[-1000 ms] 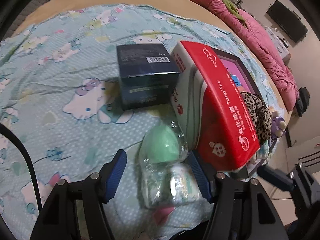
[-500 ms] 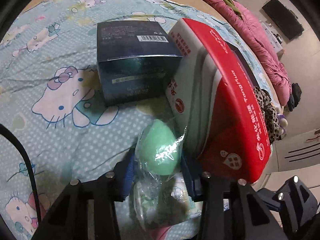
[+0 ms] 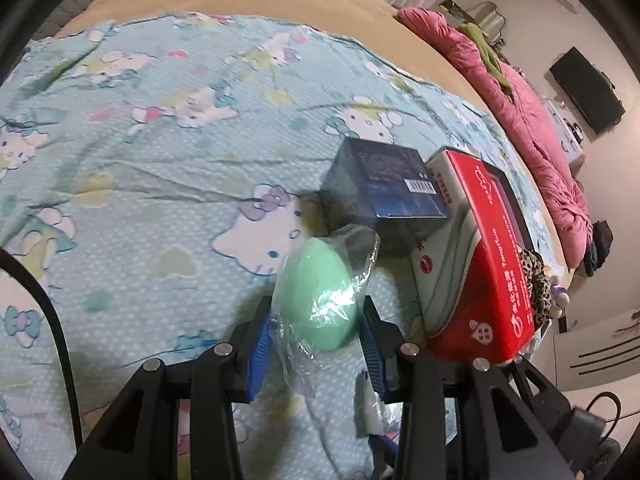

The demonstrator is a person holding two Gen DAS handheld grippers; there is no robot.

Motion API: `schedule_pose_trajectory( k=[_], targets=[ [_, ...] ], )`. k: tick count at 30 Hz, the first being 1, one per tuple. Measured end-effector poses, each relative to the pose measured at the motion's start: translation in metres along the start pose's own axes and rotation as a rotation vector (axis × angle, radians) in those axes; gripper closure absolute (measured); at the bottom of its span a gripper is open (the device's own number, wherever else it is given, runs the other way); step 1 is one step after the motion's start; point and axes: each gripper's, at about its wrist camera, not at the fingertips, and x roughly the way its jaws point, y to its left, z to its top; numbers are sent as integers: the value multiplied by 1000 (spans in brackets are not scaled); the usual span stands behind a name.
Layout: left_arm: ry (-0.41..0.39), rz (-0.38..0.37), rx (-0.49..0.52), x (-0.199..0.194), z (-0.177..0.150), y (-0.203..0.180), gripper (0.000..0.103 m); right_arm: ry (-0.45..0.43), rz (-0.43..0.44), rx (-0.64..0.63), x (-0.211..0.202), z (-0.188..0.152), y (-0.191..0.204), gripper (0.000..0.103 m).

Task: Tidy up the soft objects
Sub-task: 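Grasp the green egg sponge bag with the left gripper while the right grasps the small tissue pack, then carry the green sponge and tissue pack over the pink book tray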

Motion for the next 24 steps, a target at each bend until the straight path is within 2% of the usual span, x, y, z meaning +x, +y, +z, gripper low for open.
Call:
schedule_pose_trajectory(
  k=[1,2,3,4,6,10,16,24],
  targets=[
    [-9,2,-3,-3,0,1,62,0,-1,6,1,1,-1,33],
    [-14,3,-2,-6,0,1,62,-2,3,17,2,3,-2,43],
    [-18,2,-2,-10,-3,5,62,-5,26,39,3,5,-5,59],
    [-24,3,0,-12,-5,4,62,-4,28,63,4,6,-9,62],
    [-30,8,10,-17,-6,2,62,-19,21,92,1,6,-14,75],
    [-46,1,27,-30,-11,-9,62,-90,109,214,-24,0,-39,80],
    [-77,-7,110,-51,-17,-55,62,-231,178,397,-88,-12,-65,80],
    [-110,-27,231,-66,-21,-135,62,-358,111,609,-148,-53,-138,80]
  ],
)
